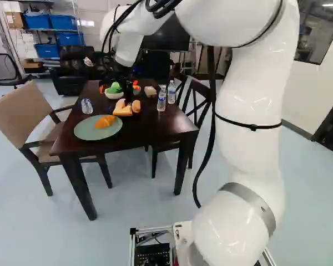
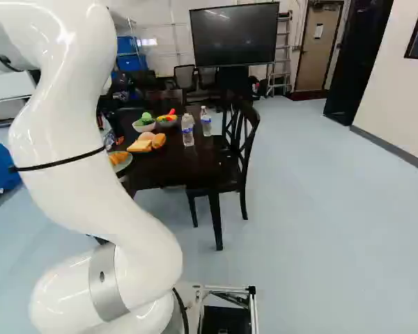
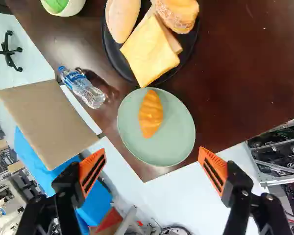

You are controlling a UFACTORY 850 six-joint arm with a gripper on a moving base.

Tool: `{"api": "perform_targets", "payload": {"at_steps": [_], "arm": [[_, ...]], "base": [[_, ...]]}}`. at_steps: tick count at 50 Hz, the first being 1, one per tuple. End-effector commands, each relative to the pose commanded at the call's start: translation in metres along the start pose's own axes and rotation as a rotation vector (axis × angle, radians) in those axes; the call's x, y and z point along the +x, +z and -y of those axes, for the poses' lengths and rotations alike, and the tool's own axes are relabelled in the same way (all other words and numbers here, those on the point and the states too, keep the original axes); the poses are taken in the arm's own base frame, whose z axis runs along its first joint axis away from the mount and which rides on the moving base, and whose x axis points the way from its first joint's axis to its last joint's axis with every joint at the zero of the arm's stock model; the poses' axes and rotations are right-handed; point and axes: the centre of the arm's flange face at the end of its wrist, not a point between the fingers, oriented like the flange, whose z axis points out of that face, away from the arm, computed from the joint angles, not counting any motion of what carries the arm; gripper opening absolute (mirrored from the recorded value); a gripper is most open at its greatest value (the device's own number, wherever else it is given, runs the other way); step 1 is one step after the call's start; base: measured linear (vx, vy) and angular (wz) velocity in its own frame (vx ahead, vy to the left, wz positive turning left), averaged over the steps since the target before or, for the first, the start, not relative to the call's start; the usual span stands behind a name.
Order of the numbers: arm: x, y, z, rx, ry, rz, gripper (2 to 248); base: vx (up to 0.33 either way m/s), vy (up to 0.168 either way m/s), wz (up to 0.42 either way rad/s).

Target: Move the croissant to the empty plate

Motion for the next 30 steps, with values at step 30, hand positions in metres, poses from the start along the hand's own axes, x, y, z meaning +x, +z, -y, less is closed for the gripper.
{"api": "perform_targets", "payload": {"at_steps": [30], "arm": [[-0.014,-0.041,-0.055,0.002,0.037,-0.018,247]], "base": [[0.0,0.0,0.0]]}}
